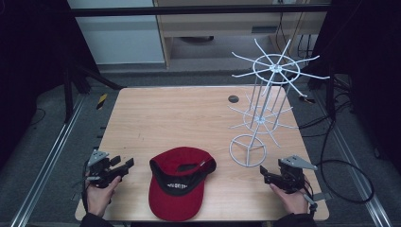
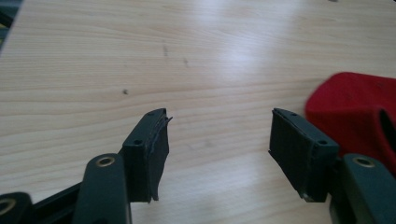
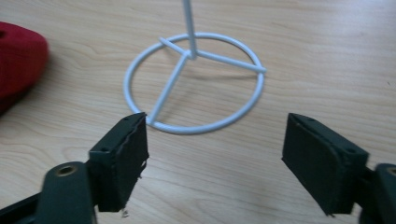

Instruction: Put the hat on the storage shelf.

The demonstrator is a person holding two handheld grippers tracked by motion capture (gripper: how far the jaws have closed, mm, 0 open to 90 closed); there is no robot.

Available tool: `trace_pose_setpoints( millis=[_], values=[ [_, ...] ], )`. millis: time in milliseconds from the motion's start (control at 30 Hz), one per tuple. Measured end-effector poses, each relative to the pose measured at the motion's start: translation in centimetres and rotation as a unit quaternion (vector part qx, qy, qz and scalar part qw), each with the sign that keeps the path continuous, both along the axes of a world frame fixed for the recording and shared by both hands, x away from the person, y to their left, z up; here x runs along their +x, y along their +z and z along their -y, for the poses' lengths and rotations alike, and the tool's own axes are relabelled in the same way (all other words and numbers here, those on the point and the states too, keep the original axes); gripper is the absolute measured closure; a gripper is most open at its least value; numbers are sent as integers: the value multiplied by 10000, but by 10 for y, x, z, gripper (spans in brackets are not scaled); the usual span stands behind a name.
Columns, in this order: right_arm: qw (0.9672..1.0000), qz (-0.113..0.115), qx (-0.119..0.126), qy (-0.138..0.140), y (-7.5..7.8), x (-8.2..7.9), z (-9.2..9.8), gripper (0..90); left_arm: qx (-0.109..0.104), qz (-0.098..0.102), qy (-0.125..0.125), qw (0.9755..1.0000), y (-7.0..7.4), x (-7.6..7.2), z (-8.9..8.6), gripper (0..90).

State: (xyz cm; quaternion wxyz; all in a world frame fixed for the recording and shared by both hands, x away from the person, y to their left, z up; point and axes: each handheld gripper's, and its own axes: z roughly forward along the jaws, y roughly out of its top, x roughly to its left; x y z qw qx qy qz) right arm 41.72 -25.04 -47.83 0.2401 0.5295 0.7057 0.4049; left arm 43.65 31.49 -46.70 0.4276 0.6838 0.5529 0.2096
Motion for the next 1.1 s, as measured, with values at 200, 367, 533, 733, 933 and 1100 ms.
trace_pose_setpoints(
  millis=[200, 367, 533, 733, 933, 1100],
  values=[
    [9993, 170, -71, 326, 6, -8, -16, 356, -6, 44, -350, 9994, 5, -12, 20, 396],
    [9971, 42, 4, 762, 10, -11, -40, 427, 58, 60, -562, 9984, 7, -18, 33, 421],
    [9930, -47, 75, 1179, 11, -11, -64, 465, 236, -41, -826, 9963, 4, -18, 49, 387],
    [9884, -155, 36, 1511, 10, -7, -95, 485, 207, -47, -943, 9953, 4, -19, 57, 375],
    [9850, -158, 46, 1719, 10, 2, -119, 491, 288, -54, -1067, 9939, 3, -21, 66, 372],
    [9852, -168, -5, 1709, 7, 13, -130, 495, 387, -257, -1158, 9922, -2, -17, 71, 430]
  ],
)
